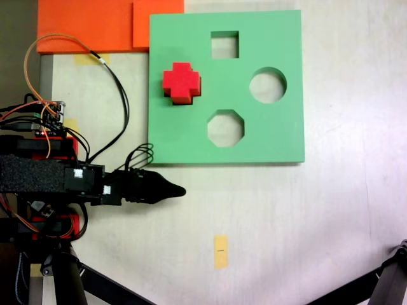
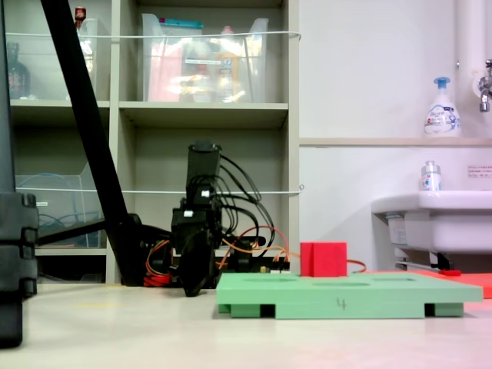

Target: Put the cross columnar block into the corresponding hole

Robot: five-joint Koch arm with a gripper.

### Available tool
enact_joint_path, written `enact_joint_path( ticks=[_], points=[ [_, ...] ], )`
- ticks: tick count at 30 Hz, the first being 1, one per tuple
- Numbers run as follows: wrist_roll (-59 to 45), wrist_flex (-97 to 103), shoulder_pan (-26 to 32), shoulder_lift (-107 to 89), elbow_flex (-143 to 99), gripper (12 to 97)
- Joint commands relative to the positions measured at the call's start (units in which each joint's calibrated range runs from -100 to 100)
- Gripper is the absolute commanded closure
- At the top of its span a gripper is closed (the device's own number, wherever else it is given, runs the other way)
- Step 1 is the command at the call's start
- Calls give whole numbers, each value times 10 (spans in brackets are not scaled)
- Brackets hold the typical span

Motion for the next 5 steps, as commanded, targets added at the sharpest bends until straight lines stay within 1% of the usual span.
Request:
enact_joint_path(
  ticks=[1, 5],
  points=[
    [-4, -11, 2, -4, -31, 596],
    [-4, -11, 2, -4, -31, 596]
  ],
)
